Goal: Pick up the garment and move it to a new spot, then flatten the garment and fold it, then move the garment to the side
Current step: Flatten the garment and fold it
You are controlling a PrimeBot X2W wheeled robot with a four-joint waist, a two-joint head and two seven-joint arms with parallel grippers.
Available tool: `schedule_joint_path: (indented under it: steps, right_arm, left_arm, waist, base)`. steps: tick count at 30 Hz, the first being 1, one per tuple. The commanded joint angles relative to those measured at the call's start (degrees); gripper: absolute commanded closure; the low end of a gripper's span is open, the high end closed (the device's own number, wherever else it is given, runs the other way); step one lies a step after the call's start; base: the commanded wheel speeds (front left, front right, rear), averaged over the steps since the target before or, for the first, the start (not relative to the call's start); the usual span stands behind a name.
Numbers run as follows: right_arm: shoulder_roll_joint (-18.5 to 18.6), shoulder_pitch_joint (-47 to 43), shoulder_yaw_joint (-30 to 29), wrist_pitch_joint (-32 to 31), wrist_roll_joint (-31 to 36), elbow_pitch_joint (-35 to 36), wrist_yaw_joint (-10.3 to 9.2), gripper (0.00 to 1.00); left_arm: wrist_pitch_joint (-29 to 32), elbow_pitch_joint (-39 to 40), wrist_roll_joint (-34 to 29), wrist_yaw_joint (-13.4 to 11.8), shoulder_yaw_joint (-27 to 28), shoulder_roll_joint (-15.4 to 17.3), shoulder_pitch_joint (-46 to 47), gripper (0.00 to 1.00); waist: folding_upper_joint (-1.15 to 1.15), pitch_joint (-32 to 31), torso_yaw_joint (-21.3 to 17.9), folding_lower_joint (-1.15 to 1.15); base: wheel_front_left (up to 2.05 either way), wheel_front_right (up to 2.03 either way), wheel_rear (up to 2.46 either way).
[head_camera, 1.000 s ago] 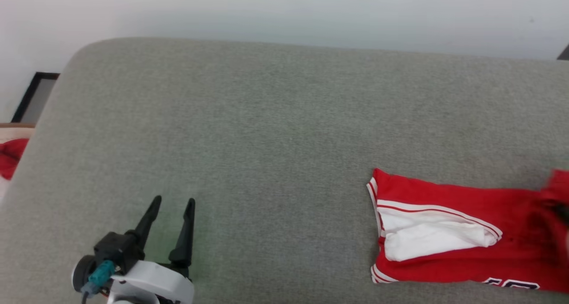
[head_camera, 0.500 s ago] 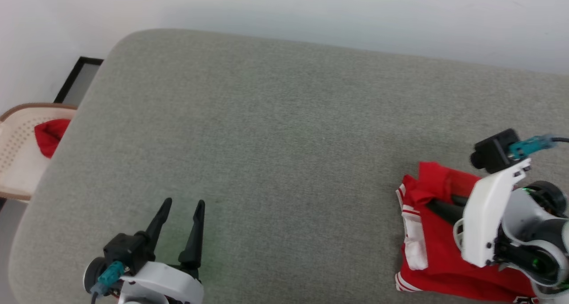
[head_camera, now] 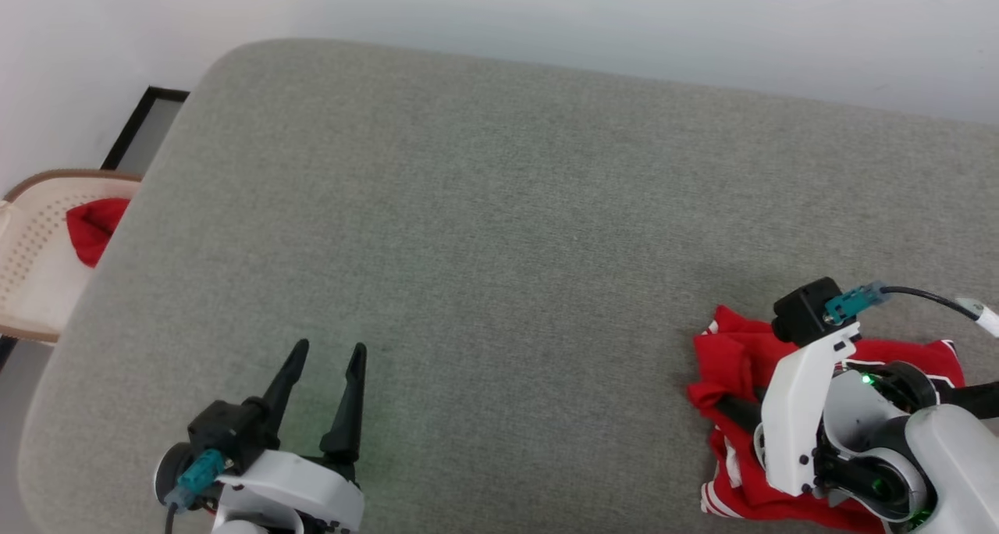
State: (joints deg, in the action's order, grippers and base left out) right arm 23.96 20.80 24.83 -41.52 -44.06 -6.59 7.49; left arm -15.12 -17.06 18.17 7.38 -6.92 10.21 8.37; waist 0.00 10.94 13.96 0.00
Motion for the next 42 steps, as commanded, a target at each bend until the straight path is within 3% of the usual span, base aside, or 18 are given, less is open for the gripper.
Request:
schedule_joint_path:
  steps: [1, 2, 15, 22, 33, 37, 42]
  right_arm:
    - [-0.42, 1.12, 1.02, 1.26, -0.78, -0.83, -0.01, 0.24]
    - [-0.59, 1.27, 1.25, 1.89, -1.30, -1.14, 0.00, 0.00]
    - [3.27, 1.30, -1.05, 10.68, -4.87, -2.65, 0.00, 0.00]
    - [5.92, -0.52, -1.90, 23.95, -1.53, -9.45, -0.01, 0.00]
    - [3.57, -3.39, -3.26, 46.71, 0.91, -17.83, -0.01, 0.00]
    - [3.46, -5.78, -4.13, 52.47, 1.43, -18.49, -0.01, 0.00]
    - [3.83, -9.38, -5.99, 55.08, 2.45, -17.26, -0.01, 0.00]
  left_arm:
    - [0.02, -0.25, 0.33, 0.13, 0.29, 0.31, 0.54, 0.00]
    - [0.02, -0.38, 0.38, 0.13, 0.41, 0.44, 0.44, 0.00]
    - [0.02, -2.01, 1.64, 0.13, 0.54, 2.22, -1.96, 0.00]
    - [0.02, -5.13, 3.76, 0.12, 0.34, 3.09, -3.30, 0.00]
    - [0.02, -5.61, 3.12, 0.13, 4.19, 3.71, -5.82, 0.00]
    - [0.02, -4.24, 2.78, 0.13, 4.88, 3.63, -7.26, 0.00]
    - [0.02, -1.27, 2.36, 0.13, 6.06, 3.27, -10.28, 0.00]
  waist:
    - [0.00, -0.43, -0.83, 0.00]
    - [0.00, -0.70, -1.19, 0.00]
    - [0.00, -5.65, -6.83, 0.00]
    - [0.00, -8.56, -10.67, 0.00]
    - [0.00, -12.40, -14.48, 0.00]
    - [0.00, -13.64, -14.29, 0.00]
    - [0.00, -14.61, -14.08, 0.00]
  base:
    - [0.00, 0.00, 0.00]
    - [0.00, 0.00, 0.00]
    - [0.00, 0.00, 0.00]
    - [0.00, 0.00, 0.00]
    - [0.00, 0.00, 0.00]
    - [0.00, 0.00, 0.00]
    - [0.00, 0.00, 0.00]
